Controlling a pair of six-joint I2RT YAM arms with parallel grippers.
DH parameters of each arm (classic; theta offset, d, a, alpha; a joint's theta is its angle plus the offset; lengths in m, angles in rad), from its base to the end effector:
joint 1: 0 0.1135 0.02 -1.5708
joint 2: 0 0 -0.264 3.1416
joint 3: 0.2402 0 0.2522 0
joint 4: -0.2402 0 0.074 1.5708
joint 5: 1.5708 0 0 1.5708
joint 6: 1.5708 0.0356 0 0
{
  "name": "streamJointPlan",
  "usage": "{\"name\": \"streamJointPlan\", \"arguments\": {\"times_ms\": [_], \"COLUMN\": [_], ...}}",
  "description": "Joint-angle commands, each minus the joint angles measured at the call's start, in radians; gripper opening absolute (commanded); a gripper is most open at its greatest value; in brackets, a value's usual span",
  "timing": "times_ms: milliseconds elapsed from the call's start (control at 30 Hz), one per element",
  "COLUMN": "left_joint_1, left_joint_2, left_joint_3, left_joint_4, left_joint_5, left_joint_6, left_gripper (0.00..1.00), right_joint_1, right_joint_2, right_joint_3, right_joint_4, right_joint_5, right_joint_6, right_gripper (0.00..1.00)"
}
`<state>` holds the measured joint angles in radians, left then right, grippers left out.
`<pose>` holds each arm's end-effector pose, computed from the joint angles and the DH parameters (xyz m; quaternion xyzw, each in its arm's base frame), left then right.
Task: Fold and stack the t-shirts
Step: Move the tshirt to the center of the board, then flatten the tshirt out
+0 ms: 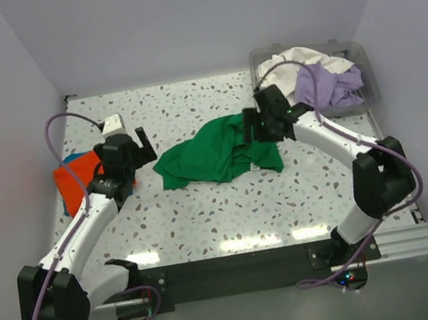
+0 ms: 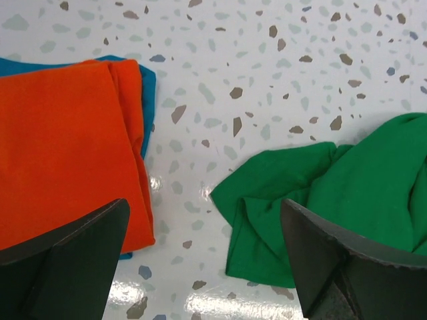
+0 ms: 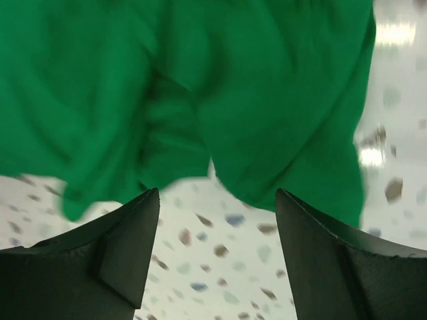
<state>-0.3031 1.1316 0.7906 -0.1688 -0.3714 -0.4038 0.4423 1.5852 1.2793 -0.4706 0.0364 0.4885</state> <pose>0.2446 -0.0629 0.2748 -0.1360 0.8419 -0.0227 0.5217 0.3202 0.1502 0.2841 0.0283 0.9216 0.1586 0.3531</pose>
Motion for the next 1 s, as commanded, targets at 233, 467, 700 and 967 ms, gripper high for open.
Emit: {"name": "streamJointPlan", "arguments": {"times_ms": [233, 467, 700, 967], "left_joint_1": [0.007, 0.007, 0.007, 0.01], "left_joint_2": [0.097, 0.194, 0.28, 0.319], "left_joint_3": [-0.048, -0.079, -0.07, -0.045], "left_joint_4": [0.081, 0.106, 0.051, 0.015], "left_joint_5": [0.245, 0.347, 0.339, 0.328], "left_joint_6": [-0.004, -0.01, -0.033, -0.041], "left_gripper": [1.0, 1.0, 0.93, 0.92], "right_joint_1": [0.003, 0.003, 0.009, 0.116], "right_joint_2": [-0.042, -0.005, 0.029, 0.097], "right_joint_3": [-0.168, -0.221, -0.193, -0.141], "right_joint_4": [-0.023, 0.047, 0.081, 0.115], "right_joint_5": [-0.033, -0.035, -0.157, -0.305], "right_joint_6": [-0.021, 0.03, 0.018, -0.03], "right_gripper": [0.75, 0.7, 0.61, 0.65]}}
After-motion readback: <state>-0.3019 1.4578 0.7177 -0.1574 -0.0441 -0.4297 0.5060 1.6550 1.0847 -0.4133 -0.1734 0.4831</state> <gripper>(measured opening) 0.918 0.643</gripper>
